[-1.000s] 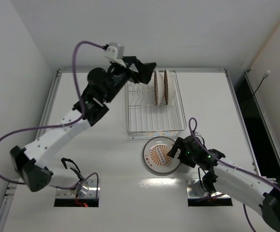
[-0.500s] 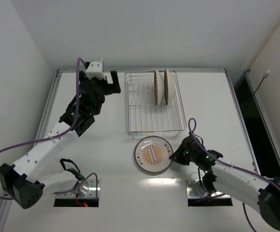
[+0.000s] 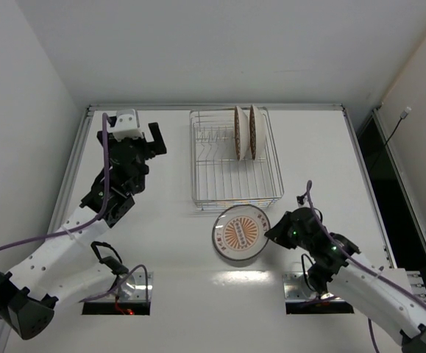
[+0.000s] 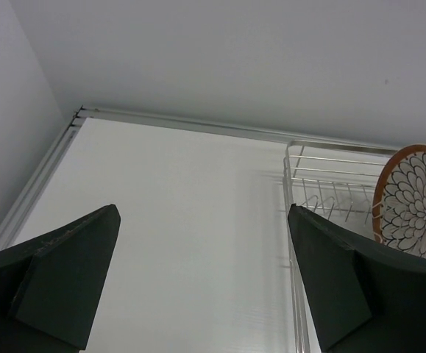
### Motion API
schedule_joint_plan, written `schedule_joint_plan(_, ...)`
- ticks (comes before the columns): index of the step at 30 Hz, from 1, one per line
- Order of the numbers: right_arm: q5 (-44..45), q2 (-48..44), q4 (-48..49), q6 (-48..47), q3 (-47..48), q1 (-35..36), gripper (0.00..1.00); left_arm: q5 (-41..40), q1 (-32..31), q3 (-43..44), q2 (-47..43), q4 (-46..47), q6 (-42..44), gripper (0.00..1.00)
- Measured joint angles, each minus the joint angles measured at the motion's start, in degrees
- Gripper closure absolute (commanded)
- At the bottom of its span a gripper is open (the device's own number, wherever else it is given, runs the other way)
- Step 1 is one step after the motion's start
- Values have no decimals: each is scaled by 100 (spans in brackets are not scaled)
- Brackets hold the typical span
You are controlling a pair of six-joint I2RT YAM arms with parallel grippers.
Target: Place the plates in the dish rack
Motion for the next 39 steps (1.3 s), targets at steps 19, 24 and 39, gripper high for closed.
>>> schedule_joint_plan(19,1196,-614,-2767,-1779,3226,111,100,-713,0,-2,98,-13,0,1)
schedule_joint_plan(24,2124,538,-2754,-2516,4607,129,100,-780,2,-2,96,-26,0,1)
schedule_joint_plan(39,3799,3630,-1613,-4148,6551,435,100,-828,2,0,66,-46,-4,1)
